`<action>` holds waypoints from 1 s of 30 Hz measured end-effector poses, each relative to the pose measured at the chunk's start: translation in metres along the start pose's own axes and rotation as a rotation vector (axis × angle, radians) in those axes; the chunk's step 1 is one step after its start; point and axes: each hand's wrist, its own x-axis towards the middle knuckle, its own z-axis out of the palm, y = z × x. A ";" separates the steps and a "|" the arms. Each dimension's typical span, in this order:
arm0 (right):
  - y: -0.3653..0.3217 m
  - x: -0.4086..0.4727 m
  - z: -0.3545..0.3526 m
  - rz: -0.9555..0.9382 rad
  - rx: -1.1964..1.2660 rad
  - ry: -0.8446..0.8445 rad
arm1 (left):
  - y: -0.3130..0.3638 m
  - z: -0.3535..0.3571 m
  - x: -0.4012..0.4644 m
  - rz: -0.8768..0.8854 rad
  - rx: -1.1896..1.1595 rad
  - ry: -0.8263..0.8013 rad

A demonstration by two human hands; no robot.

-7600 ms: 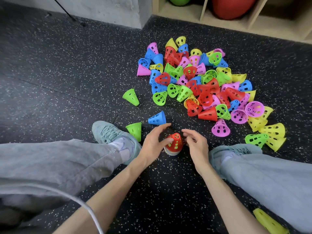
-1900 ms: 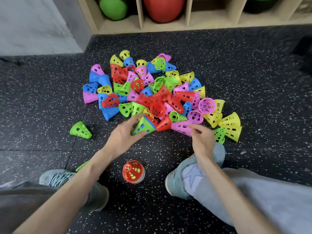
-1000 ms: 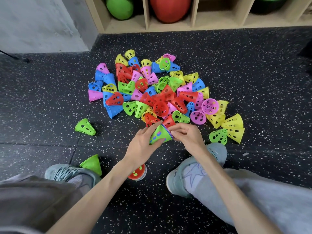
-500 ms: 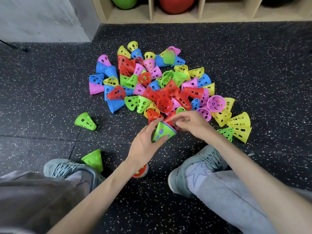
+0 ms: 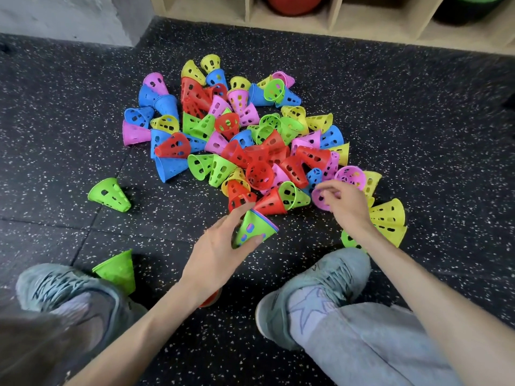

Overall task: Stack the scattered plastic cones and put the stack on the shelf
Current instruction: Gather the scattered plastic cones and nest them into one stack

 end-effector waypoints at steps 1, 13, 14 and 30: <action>0.005 0.003 -0.004 0.013 -0.006 0.036 | 0.000 0.001 0.001 0.001 0.000 -0.003; 0.022 0.004 -0.013 0.081 -0.068 -0.048 | 0.004 -0.001 0.001 -0.035 -0.070 -0.024; 0.021 0.005 -0.014 0.094 -0.095 -0.051 | 0.005 -0.001 0.000 -0.032 -0.075 -0.024; 0.034 0.003 -0.029 0.102 -0.123 0.140 | 0.006 -0.001 -0.001 -0.018 -0.087 -0.037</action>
